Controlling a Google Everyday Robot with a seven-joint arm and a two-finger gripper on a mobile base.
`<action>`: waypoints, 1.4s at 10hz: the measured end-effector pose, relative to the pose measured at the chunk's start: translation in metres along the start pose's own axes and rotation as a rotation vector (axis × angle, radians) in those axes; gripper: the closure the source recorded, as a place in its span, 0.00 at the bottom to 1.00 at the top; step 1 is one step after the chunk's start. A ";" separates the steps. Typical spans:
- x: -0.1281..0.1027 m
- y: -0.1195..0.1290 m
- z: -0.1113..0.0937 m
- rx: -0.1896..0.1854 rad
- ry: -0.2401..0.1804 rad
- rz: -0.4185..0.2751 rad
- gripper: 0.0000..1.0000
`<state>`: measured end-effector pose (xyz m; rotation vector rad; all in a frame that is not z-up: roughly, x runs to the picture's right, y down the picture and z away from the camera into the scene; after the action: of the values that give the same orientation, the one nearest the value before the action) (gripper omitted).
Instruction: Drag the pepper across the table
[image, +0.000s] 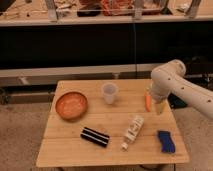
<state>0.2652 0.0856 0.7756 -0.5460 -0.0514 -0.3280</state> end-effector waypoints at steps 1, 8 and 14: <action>0.004 -0.001 0.005 0.000 0.003 -0.014 0.20; 0.016 -0.013 0.034 -0.007 -0.005 -0.096 0.20; 0.029 -0.023 0.054 -0.015 -0.010 -0.167 0.20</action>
<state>0.2875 0.0866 0.8374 -0.5597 -0.1045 -0.4883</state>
